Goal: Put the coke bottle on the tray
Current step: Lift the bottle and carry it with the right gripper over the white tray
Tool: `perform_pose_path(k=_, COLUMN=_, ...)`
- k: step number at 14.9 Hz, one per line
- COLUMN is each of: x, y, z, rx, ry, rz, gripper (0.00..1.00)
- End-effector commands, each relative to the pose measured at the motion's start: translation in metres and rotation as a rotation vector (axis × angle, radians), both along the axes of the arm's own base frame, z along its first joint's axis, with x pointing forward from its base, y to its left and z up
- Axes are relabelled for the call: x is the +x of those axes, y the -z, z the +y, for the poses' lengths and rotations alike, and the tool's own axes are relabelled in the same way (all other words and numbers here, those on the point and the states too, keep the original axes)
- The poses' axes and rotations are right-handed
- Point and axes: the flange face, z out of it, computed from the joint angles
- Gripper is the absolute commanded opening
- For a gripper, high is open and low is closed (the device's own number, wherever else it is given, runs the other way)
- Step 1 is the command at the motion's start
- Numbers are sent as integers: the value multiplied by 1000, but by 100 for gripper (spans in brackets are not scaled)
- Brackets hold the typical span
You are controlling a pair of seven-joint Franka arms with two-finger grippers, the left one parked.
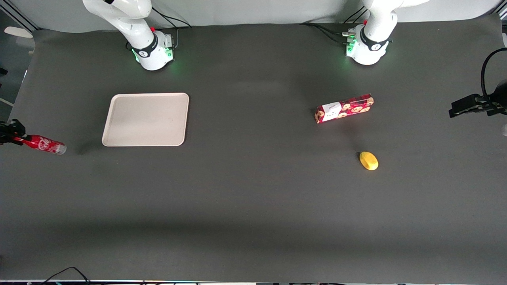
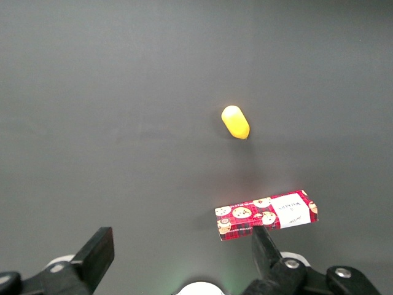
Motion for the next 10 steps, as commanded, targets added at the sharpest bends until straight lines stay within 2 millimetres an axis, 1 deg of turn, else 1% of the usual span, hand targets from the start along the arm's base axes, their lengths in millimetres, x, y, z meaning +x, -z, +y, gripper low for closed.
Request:
perform_pose_path(k=1, x=19, y=-99, z=34, rx=-67, ry=48, rz=93, gripper=0)
perform_pose_path(k=2, x=18, y=-105, z=37, rx=-61, ry=62, rz=109, gripper=0)
perform_pose_path(k=3, x=17, y=-106, z=37, rx=-59, ry=71, rz=113, gripper=0)
perform_pose_path(k=4, x=17, y=-105, z=38, rx=-56, ry=76, rz=116, gripper=0)
perform_pose_path(k=6, x=16, y=-100, z=46, rx=-42, ry=99, rz=141, gripper=0)
perform_pose_path(k=7, x=13, y=-96, z=55, rx=-31, ry=122, rz=155, gripper=0)
perform_pose_path(k=9, x=4, y=-88, z=79, rx=-11, ry=175, rz=178, gripper=0)
perform_pose_path(k=10, x=0, y=-80, z=93, rx=-3, ry=203, rz=193, gripper=0)
